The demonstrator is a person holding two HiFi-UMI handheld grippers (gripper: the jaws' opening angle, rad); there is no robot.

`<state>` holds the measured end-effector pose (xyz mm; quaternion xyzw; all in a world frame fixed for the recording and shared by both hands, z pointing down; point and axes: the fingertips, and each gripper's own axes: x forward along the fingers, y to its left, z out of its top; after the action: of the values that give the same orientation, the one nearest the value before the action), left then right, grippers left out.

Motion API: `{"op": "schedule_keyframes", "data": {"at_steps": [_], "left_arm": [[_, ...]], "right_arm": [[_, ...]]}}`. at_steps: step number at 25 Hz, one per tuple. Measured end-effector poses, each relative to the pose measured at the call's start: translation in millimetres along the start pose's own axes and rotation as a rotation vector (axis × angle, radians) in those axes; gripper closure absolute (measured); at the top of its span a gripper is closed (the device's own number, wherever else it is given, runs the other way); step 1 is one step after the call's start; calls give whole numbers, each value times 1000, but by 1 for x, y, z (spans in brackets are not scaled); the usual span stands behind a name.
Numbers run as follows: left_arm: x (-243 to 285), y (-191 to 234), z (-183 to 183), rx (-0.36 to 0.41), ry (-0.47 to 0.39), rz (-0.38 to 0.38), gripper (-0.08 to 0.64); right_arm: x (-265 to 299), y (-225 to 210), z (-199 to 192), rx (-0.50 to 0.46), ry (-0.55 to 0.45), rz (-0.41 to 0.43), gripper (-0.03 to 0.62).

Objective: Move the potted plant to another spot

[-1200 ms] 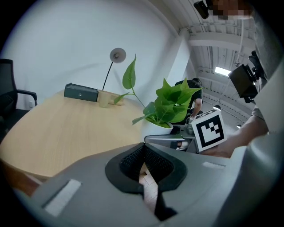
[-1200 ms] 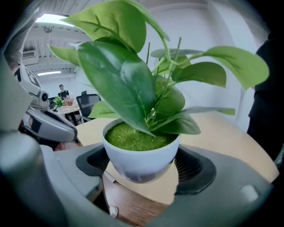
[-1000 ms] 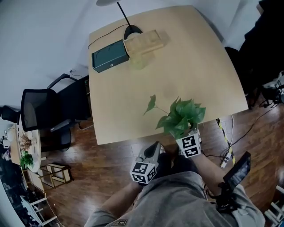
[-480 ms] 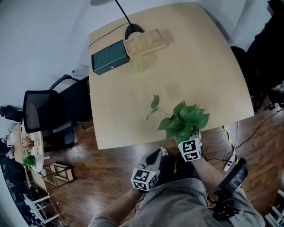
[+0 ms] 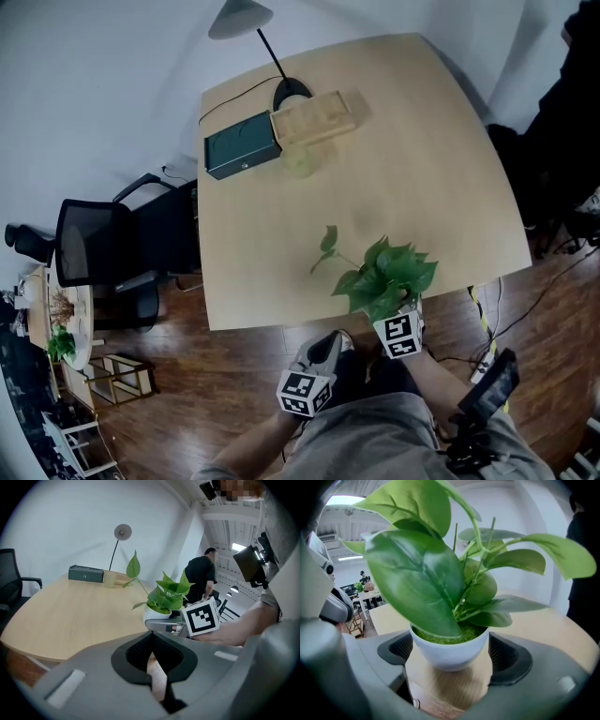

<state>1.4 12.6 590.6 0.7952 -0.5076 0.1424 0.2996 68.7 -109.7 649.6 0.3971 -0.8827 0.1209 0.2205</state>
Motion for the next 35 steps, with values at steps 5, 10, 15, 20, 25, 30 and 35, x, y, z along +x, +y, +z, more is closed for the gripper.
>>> {"op": "schedule_keyframes", "data": {"at_steps": [5, 10, 15, 20, 25, 30, 35], "left_arm": [[-3, -8, 0, 0, -14, 12, 566], [-7, -26, 0, -9, -51, 23, 566], [-19, -45, -3, -26, -101, 39, 566], [-29, -63, -4, -39, -152, 41, 566], [-38, -80, -7, -20, -187, -5, 566], [-68, -94, -11, -30, -234, -38, 566], [-105, -101, -42, -59, -238, -47, 566]], "right_arm": [[-13, -3, -8, -5, 32, -3, 78], [-42, 2, -15, 5, 44, 40, 78], [-81, 31, -14, -39, 40, 128, 78], [-119, 56, -1, -108, 12, 206, 78], [-151, 68, 12, -145, -28, 196, 86], [-181, 95, 6, -81, -8, 198, 127], [-219, 132, -12, -64, 6, 184, 225]]}}
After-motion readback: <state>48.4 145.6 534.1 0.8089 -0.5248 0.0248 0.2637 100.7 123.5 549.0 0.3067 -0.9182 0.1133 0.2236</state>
